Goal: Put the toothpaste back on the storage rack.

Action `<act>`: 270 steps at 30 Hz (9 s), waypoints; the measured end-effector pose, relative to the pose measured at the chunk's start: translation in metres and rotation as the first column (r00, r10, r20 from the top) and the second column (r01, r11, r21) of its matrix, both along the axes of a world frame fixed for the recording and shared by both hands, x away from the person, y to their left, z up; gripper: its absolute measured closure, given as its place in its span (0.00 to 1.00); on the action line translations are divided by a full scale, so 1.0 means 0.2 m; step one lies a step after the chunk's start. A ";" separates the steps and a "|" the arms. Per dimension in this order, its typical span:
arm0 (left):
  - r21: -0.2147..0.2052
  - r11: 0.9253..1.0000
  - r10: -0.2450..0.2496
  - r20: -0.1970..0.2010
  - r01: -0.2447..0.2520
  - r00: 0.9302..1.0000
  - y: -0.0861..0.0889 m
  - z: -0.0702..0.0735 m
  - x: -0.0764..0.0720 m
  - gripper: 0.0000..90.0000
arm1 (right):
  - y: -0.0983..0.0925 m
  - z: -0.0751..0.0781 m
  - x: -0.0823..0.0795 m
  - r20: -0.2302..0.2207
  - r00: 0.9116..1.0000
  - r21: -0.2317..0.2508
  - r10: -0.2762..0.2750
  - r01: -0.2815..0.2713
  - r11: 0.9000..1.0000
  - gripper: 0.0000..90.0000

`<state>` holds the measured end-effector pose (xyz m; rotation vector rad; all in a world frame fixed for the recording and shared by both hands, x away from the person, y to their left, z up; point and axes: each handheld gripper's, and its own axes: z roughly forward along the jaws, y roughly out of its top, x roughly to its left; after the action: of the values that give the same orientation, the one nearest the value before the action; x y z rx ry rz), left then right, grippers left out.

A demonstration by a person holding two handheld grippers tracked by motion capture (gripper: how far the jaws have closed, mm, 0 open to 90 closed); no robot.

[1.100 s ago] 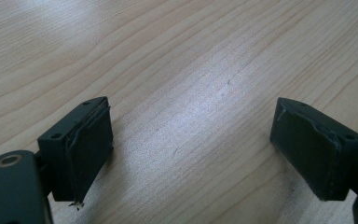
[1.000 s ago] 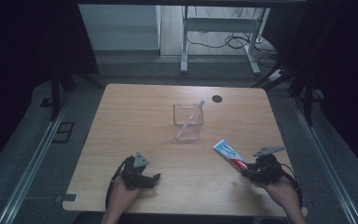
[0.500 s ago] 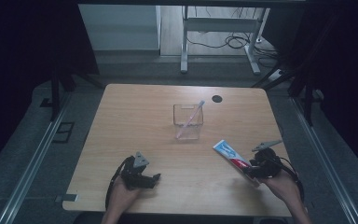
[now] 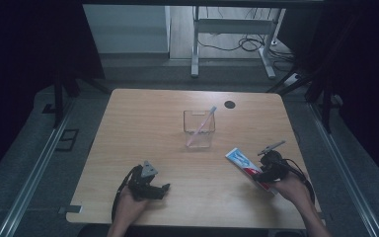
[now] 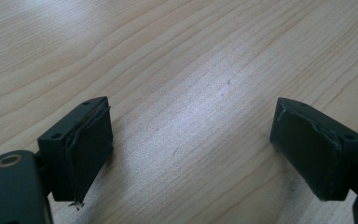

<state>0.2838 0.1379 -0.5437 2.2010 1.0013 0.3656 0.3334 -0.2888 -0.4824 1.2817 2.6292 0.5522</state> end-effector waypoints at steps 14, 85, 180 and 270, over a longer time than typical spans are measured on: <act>0.000 1.000 0.000 0.000 0.000 1.000 0.00 0.00 0.00 0.14 | 0.06 -0.05 0.10 -0.045 0.999 -0.063 0.006 -0.009 0.998 0.54; -0.003 1.000 0.003 0.001 -0.003 1.000 0.00 0.00 0.00 0.15 | 0.12 0.28 0.04 0.212 0.977 0.177 0.010 -0.049 0.983 0.81; 0.004 1.000 -0.003 0.003 0.003 1.000 0.00 0.00 0.00 0.14 | 0.80 0.46 0.52 0.407 0.913 0.403 -0.022 -0.158 0.901 0.81; 0.006 1.000 -0.006 0.001 0.006 1.000 0.00 0.00 0.00 0.14 | 0.76 0.13 0.64 0.353 0.936 0.370 0.006 -0.145 0.918 0.74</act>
<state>0.2842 0.1384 -0.5435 2.2085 0.9943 0.3676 0.4610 -0.1365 -0.4568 1.0485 2.3500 1.2463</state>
